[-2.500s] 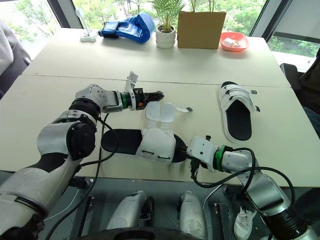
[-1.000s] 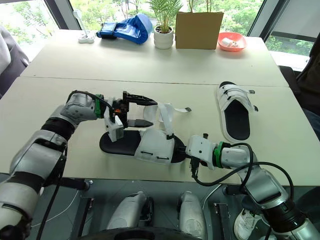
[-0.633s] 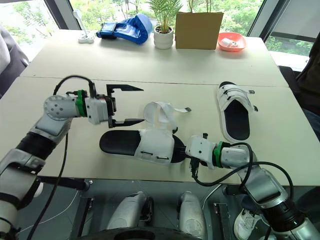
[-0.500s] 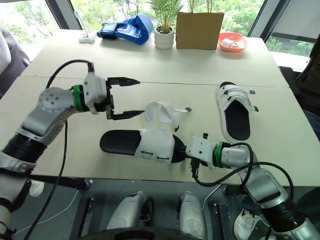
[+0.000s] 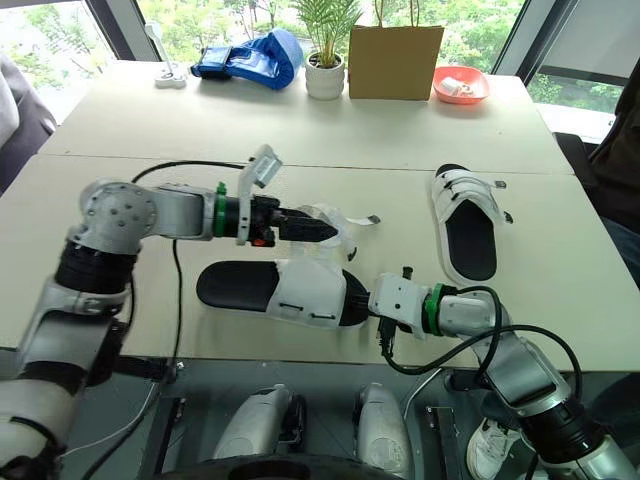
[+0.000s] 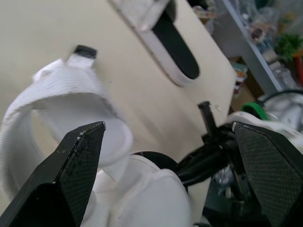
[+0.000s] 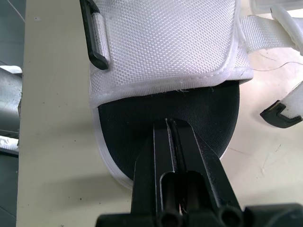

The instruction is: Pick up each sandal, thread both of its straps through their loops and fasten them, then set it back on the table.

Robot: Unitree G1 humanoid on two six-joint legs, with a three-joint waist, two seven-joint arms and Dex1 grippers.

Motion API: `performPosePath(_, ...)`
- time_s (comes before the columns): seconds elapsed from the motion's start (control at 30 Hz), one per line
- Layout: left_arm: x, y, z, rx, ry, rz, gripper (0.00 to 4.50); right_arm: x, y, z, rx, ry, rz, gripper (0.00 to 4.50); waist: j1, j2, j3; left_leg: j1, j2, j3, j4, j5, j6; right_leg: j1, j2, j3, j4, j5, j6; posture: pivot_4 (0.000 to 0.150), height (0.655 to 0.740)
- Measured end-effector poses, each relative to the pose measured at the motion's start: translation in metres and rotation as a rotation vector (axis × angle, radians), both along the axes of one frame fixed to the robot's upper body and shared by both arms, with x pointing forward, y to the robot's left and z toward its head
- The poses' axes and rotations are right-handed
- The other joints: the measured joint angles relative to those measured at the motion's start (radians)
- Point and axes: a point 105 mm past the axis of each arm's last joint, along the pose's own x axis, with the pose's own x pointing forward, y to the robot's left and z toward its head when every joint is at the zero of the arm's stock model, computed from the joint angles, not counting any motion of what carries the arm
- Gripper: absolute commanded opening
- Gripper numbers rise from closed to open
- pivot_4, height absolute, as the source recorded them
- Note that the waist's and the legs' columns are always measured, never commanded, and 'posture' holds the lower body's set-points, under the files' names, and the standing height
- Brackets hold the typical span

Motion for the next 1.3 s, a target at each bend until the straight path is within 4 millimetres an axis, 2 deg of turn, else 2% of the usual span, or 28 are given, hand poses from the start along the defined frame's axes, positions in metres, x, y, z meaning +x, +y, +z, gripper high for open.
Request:
performPosePath(0.13, 0.004, -0.001, -0.012, 0.045, 0.078, 0.045, 4.47, 0.0, -0.001, 0.0, 0.0, 0.0, -0.007, 0.0, 0.002, 0.0, 0.0, 0.0, 0.0, 0.0, 0.0, 0.0, -0.001, 0.0, 0.0, 0.0, 0.0, 0.0, 0.0, 0.15, 0.7209)
performPosePath(0.3, 0.008, -0.011, -0.009, 0.036, 0.08, 0.063, 4.47, -0.001, -0.001, 0.0, 0.001, -0.001, -0.013, 0.0, 0.003, 0.0, 0.0, 0.0, 0.0, 0.0, 0.0, 0.0, -0.002, 0.001, 0.0, 0.0, 0.0, 0.0, 0.0, 0.15, 0.7209)
performPosePath(0.43, 0.017, -0.029, -0.01, 0.021, 0.098, 0.114, 4.47, -0.002, -0.002, 0.0, 0.0, 0.0, -0.028, 0.0, 0.005, 0.0, 0.0, 0.001, 0.0, -0.001, 0.0, 0.0, -0.003, 0.002, 0.0, -0.001, 0.0, 0.0, 0.0, 0.15, 0.7209)
performPosePath(0.53, 0.022, -0.033, -0.017, 0.03, 0.117, 0.154, 3.69, -0.002, 0.0, -0.001, 0.005, -0.002, -0.029, 0.0, 0.002, 0.0, 0.0, 0.001, 0.0, -0.001, -0.001, 0.0, -0.004, 0.001, 0.0, -0.001, 0.0, 0.0, 0.0, 0.15, 0.7209)
performPosePath(0.67, 0.031, -0.026, -0.018, 0.024, 0.121, 0.212, 1.74, -0.002, 0.0, -0.001, 0.004, -0.003, -0.032, 0.0, 0.004, 0.0, 0.0, 0.001, 0.0, -0.001, -0.001, -0.001, -0.007, 0.001, 0.0, -0.001, 0.0, 0.0, 0.0, 0.15, 0.7209)
performPosePath(0.77, 0.032, -0.027, -0.017, 0.002, 0.126, 0.22, 0.07, -0.002, 0.0, -0.001, 0.004, -0.006, -0.036, 0.0, 0.004, 0.0, 0.0, 0.001, 0.0, -0.001, -0.001, -0.002, -0.008, 0.002, 0.0, -0.001, 0.0, 0.0, 0.0, 0.15, 0.7209)
performPosePath(1.0, 0.03, -0.022, -0.016, -0.009, 0.126, 0.189, 0.02, -0.002, 0.0, -0.001, 0.006, -0.007, -0.036, 0.0, 0.003, 0.0, 0.0, 0.001, 0.0, -0.001, -0.001, -0.002, -0.008, 0.002, 0.0, -0.002, 0.0, 0.0, 0.0, 0.15, 0.7209)
performPosePath(1.13, 0.019, 0.001, -0.003, -0.043, 0.088, 0.05, 0.02, -0.003, 0.001, -0.001, 0.006, -0.006, -0.032, 0.0, 0.0, 0.001, 0.0, 0.001, 0.0, -0.001, -0.001, -0.002, -0.009, 0.001, 0.002, -0.002, 0.0, -0.001, -0.001, 0.15, 0.7209)
performPosePath(1.3, -0.008, 0.033, 0.01, -0.091, 0.094, -0.21, 0.02, -0.002, 0.001, 0.0, 0.002, -0.006, -0.028, 0.0, -0.001, 0.002, 0.0, 0.001, 0.0, -0.001, -0.002, -0.002, -0.01, 0.0, 0.002, -0.002, 0.0, -0.001, -0.002, 0.15, 0.7209)
